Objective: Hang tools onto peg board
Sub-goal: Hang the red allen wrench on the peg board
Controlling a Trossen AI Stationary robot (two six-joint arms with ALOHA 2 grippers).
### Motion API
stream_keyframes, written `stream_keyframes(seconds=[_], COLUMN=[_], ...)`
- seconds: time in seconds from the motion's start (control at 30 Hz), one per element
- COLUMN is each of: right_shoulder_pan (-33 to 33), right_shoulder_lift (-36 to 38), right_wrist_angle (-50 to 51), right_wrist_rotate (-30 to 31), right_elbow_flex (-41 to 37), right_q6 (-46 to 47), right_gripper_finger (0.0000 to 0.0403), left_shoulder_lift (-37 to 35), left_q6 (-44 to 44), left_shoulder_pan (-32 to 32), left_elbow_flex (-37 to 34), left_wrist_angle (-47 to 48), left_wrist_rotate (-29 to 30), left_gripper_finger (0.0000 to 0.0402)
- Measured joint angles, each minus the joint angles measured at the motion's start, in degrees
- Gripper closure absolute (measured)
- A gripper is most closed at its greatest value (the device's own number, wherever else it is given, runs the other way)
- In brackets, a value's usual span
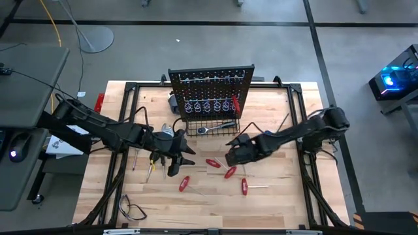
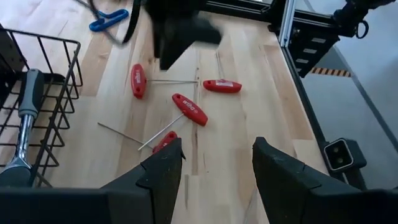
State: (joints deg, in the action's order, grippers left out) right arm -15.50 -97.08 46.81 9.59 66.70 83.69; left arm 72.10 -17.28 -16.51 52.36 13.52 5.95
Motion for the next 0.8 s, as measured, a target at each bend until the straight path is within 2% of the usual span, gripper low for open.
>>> stream_keyframes(seconds=[0.07,0.17,0.27,0.53,0.67,0.73,0.8], right_shoulder_pan=[1.14,2.52,3.33,5.07,6.09,6.07,5.75], right_shoulder_lift=[-2.61,-5.69,-8.66,-15.19,-17.36,-17.44,-17.44], right_wrist_angle=[0.21,0.17,0.43,0.84,1.81,2.48,3.55], right_wrist_rotate=[-1.36,-4.09,-6.88,-8.10,-9.76,-9.71,-9.56], right_elbow_flex=[-0.04,-0.04,-0.04,0.39,0.84,0.85,0.82], right_q6=[-2.87,-4.72,-5.81,-3.65,-4.22,-4.45,-4.29], right_gripper_finger=[0.0217,0.0199,0.0199,0.0215,0.0253,0.0297,0.0362], left_shoulder_lift=[0.00,0.00,0.00,0.00,0.00,0.00,0.00], left_q6=[-0.83,-1.66,-1.66,-1.64,-1.64,-1.65,-1.64], left_shoulder_pan=[0.00,0.00,0.00,0.00,0.00,0.00,0.00], left_elbow_flex=[0.00,0.00,0.00,0.00,0.00,0.00,0.00], left_wrist_angle=[0.00,0.13,0.26,0.34,0.37,0.43,0.48], left_wrist_rotate=[-0.56,-0.94,-0.94,-0.92,-0.91,-0.91,-0.89], left_gripper_finger=[0.0222,0.0222,0.0222,0.0222,0.0222,0.0222,0.0222])
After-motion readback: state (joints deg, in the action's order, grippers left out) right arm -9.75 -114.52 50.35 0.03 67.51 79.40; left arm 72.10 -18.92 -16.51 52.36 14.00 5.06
